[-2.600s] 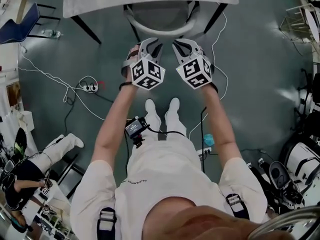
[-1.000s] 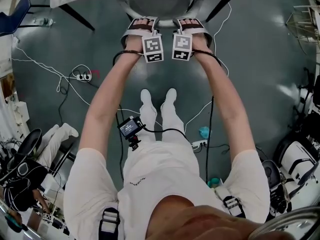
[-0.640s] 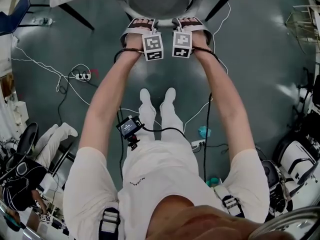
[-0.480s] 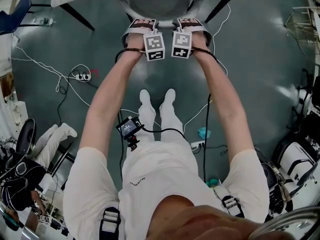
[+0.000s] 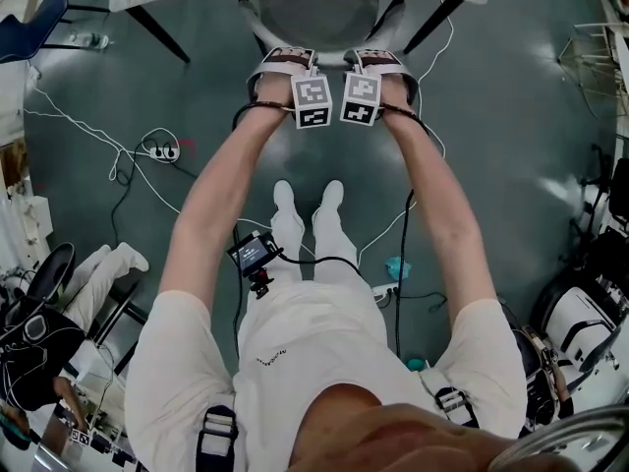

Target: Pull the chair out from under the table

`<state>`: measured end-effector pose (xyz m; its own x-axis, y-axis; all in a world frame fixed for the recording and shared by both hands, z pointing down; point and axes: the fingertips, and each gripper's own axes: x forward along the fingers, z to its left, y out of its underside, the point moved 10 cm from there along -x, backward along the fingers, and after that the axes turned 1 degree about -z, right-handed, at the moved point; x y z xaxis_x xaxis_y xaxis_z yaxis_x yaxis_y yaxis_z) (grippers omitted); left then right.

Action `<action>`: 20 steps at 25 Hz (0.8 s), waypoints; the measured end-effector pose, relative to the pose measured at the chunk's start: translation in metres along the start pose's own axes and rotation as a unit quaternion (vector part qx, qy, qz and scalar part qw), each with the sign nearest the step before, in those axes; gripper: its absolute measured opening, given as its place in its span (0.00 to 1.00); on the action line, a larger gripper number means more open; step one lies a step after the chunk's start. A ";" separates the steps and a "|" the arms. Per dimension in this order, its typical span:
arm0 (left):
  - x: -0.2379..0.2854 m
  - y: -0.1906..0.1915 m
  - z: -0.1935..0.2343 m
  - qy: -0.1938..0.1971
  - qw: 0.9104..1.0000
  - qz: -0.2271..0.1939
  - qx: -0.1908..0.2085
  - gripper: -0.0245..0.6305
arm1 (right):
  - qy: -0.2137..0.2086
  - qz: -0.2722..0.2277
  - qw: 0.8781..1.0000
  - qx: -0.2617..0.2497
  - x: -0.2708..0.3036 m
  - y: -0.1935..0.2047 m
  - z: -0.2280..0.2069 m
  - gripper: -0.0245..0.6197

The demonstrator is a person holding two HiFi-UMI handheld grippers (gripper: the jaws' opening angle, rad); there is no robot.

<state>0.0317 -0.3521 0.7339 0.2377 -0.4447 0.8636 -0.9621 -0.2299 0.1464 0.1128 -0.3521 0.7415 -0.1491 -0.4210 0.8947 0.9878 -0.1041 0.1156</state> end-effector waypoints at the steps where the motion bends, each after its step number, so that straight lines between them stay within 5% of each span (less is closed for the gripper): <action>1: -0.002 0.000 -0.001 0.002 1.000 -0.001 0.000 0.16 | -0.003 -0.001 1.000 -0.001 -0.002 -0.001 0.002 0.17; 20: -0.055 -0.010 -0.088 0.023 1.000 -0.007 -0.003 0.15 | -0.024 -0.004 1.000 -0.017 -0.047 -0.025 0.089 0.17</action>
<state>0.0166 -0.2491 0.7276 0.2457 -0.4016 0.8822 -0.9592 -0.2317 0.1617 0.0990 -0.2495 0.7350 -0.1536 -0.3770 0.9134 0.9845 -0.1376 0.1088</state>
